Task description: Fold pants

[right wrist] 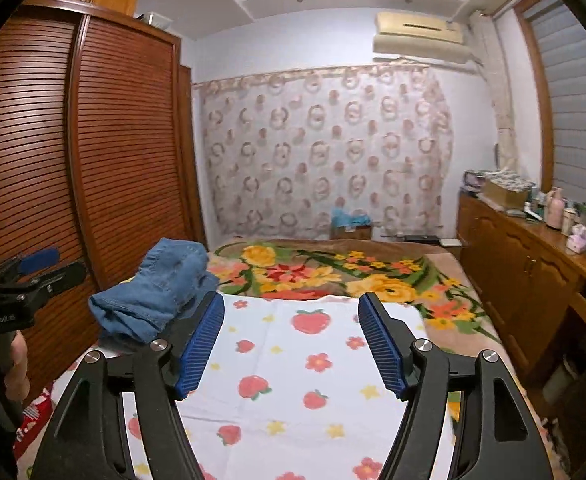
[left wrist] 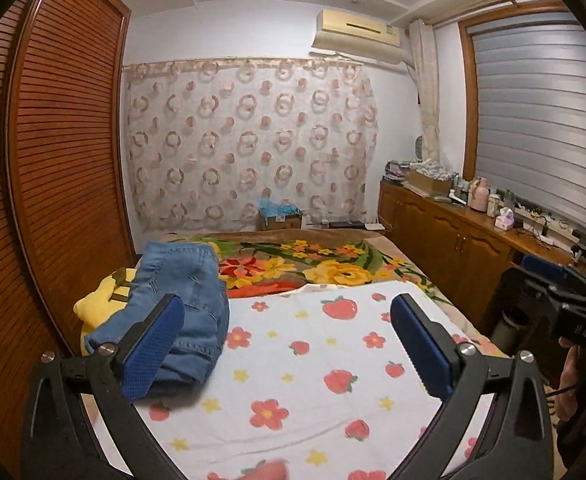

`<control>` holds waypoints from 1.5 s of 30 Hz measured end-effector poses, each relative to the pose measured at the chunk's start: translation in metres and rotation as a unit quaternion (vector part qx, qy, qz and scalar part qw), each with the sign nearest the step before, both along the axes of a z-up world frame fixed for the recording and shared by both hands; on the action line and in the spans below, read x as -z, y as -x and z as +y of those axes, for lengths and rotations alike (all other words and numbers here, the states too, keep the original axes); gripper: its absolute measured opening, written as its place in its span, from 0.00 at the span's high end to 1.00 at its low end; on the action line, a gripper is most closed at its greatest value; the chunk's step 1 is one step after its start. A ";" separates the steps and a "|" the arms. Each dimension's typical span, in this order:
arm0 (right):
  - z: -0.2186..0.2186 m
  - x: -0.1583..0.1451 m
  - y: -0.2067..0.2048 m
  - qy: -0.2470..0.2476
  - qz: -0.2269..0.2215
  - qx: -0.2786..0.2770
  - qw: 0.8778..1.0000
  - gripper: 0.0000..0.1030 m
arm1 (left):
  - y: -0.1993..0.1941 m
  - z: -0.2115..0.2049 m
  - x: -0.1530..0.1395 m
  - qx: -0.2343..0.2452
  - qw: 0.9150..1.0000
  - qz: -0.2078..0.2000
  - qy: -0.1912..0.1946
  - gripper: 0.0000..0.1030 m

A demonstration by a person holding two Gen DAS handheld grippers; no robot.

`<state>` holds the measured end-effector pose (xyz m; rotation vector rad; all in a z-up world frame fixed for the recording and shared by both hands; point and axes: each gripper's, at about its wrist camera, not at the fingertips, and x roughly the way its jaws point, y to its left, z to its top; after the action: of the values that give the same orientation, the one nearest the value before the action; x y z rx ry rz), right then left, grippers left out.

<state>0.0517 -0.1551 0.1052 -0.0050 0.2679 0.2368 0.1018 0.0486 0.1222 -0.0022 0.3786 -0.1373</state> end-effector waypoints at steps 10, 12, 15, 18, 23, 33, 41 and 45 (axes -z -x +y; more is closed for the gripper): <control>0.015 -0.001 0.020 -0.005 -0.001 0.023 1.000 0.30 | 0.016 -0.021 0.015 0.001 1.000 0.012 -0.003 0.00; 0.015 -0.001 0.020 -0.004 0.000 0.023 1.000 0.30 | 0.018 -0.023 0.017 -0.001 1.000 0.012 -0.006 0.00; 0.016 -0.001 0.019 -0.003 -0.001 0.023 1.000 0.29 | 0.020 -0.024 0.018 -0.003 1.000 0.012 -0.008 0.00; 0.014 0.001 0.019 -0.007 0.000 0.023 1.000 0.29 | 0.021 -0.022 0.018 -0.004 1.000 0.013 -0.008 0.00; 0.015 0.003 0.015 -0.008 0.003 0.023 1.000 0.29 | 0.021 -0.021 0.019 -0.004 1.000 0.013 -0.008 0.00; 0.013 0.007 0.012 -0.003 0.003 0.022 1.000 0.29 | 0.023 -0.019 0.025 -0.005 1.000 0.016 -0.010 0.00; 0.006 0.004 0.010 -0.003 0.005 0.020 1.000 0.29 | 0.024 -0.018 0.026 -0.005 1.000 0.017 -0.010 0.00; 0.006 0.002 0.008 -0.003 0.007 0.019 1.000 0.29 | 0.025 -0.017 0.025 -0.005 1.000 0.016 -0.009 0.00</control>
<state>0.0434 -0.1492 0.1029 0.0086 0.2814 0.1997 0.0767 0.0313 0.0967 0.0113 0.4124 -0.1238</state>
